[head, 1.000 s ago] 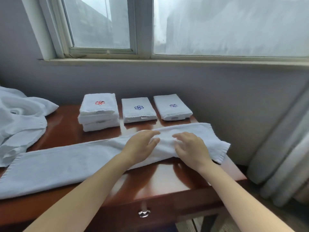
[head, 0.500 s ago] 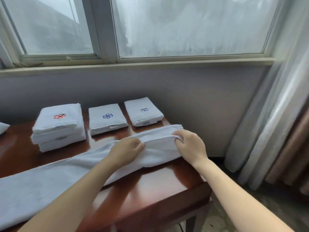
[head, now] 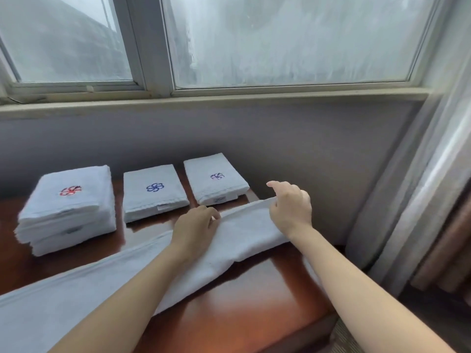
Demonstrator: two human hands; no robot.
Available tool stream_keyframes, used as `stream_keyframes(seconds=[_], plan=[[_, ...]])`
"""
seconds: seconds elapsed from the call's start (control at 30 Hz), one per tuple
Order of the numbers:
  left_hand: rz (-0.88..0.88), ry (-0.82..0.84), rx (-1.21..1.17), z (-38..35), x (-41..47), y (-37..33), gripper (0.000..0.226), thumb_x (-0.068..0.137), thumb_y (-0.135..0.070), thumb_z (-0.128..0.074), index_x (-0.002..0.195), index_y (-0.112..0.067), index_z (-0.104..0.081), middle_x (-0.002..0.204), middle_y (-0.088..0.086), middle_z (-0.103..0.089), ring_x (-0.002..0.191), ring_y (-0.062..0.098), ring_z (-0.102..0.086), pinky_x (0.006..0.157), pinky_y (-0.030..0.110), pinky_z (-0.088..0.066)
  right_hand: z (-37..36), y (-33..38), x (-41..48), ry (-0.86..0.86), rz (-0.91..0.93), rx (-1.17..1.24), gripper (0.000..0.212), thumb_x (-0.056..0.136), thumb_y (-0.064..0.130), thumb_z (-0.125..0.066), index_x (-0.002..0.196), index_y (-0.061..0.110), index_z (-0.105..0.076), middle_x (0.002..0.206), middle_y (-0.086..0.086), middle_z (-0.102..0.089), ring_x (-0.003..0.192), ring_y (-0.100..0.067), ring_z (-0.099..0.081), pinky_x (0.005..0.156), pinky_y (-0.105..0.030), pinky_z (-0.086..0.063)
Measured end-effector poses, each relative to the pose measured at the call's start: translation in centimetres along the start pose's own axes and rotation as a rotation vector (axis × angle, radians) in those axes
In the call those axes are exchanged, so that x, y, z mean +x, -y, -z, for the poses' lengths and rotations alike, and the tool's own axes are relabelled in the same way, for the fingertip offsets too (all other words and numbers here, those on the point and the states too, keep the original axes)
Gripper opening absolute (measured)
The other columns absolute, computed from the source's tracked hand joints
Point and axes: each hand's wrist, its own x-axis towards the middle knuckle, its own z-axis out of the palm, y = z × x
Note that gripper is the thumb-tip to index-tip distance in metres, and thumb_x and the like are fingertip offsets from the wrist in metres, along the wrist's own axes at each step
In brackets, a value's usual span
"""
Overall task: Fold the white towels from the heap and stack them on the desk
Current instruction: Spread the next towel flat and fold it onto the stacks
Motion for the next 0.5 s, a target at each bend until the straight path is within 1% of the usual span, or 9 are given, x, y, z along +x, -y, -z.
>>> stream_keyframes(seconds=[0.03,0.1,0.13,0.17,0.27,0.33,0.43,0.5], plan=[[0.007,-0.018,-0.027,-0.4,0.0,0.3,0.013,0.097,-0.026,-0.053,0.103,-0.027,-0.065,0.101,-0.012,-0.063,0.096,0.015,-0.058,0.079,0.034,-0.047,-0.5,-0.1,-0.3,-0.011,0.008,0.001,0.058,0.084,0.004,-0.049,0.138,0.025,-0.051,0.126,0.003,-0.057,0.119,-0.022,-0.050,0.105,-0.035,-0.030],[0.022,-0.051,-0.064,-0.9,0.1,0.6,0.010,0.096,-0.026,-0.056,0.101,-0.028,-0.064,0.096,-0.012,-0.062,0.093,0.015,-0.059,0.077,0.034,-0.047,-1.5,-0.2,-1.2,0.000,0.017,0.007,0.055,0.086,0.010,-0.052,0.138,0.025,-0.050,0.136,0.005,-0.049,0.136,-0.019,-0.036,0.117,-0.040,-0.016],[0.027,-0.056,-0.067,-1.0,0.2,0.8,0.009,0.096,-0.026,-0.056,0.100,-0.028,-0.064,0.095,-0.012,-0.062,0.091,0.015,-0.059,0.077,0.034,-0.047,-1.9,-0.2,-1.6,0.026,0.009,0.018,0.052,0.088,0.014,-0.053,0.138,0.025,-0.050,0.139,0.005,-0.046,0.140,-0.018,-0.031,0.119,-0.042,-0.011],[0.031,-0.055,-0.065,-1.1,0.2,0.8,0.009,0.096,-0.027,-0.056,0.100,-0.028,-0.064,0.095,-0.012,-0.062,0.091,0.015,-0.059,0.077,0.034,-0.047,-2.3,-0.2,-1.9,0.055,-0.011,0.053,0.049,0.090,0.018,-0.052,0.139,0.025,-0.049,0.141,0.005,-0.045,0.140,-0.017,-0.030,0.119,-0.043,-0.011],[0.046,-0.033,-0.045,-1.2,0.3,0.8,0.010,0.098,-0.028,-0.052,0.101,-0.028,-0.062,0.100,-0.011,-0.062,0.095,0.015,-0.059,0.076,0.032,-0.044,-2.5,-0.4,-2.5,0.096,-0.155,0.216,0.046,0.093,0.027,-0.050,0.139,0.022,-0.049,0.140,0.000,-0.050,0.132,-0.021,-0.042,0.115,-0.040,-0.022],[0.078,0.025,0.014,-1.0,0.8,0.5,0.015,0.100,-0.029,-0.046,0.103,-0.028,-0.060,0.107,-0.008,-0.062,0.099,0.018,-0.059,0.077,0.032,-0.043,-2.2,-0.8,-2.7,0.129,-0.251,0.249,0.046,0.094,0.031,-0.049,0.139,0.021,-0.048,0.140,-0.003,-0.051,0.128,-0.025,-0.045,0.111,-0.040,-0.029],[0.135,0.122,0.137,-0.7,2.4,-1.1,0.026,0.099,-0.030,-0.037,0.105,-0.022,-0.061,0.113,0.000,-0.061,0.101,0.024,-0.059,0.081,0.036,-0.046,-1.9,-1.4,-3.2,0.210,-0.374,0.271,0.052,0.095,0.040,-0.047,0.143,0.020,-0.042,0.143,-0.007,-0.047,0.130,-0.029,-0.043,0.106,-0.042,-0.032],[0.127,0.128,0.131,-1.1,2.9,-2.7,0.031,0.097,-0.036,-0.039,0.105,-0.019,-0.064,0.112,0.001,-0.060,0.102,0.024,-0.058,0.079,0.035,-0.044,-1.6,-2.0,-3.3,0.250,-0.483,0.374,0.061,0.095,0.044,-0.045,0.149,0.019,-0.032,0.151,-0.007,-0.038,0.136,-0.030,-0.037,0.106,-0.045,-0.033]])
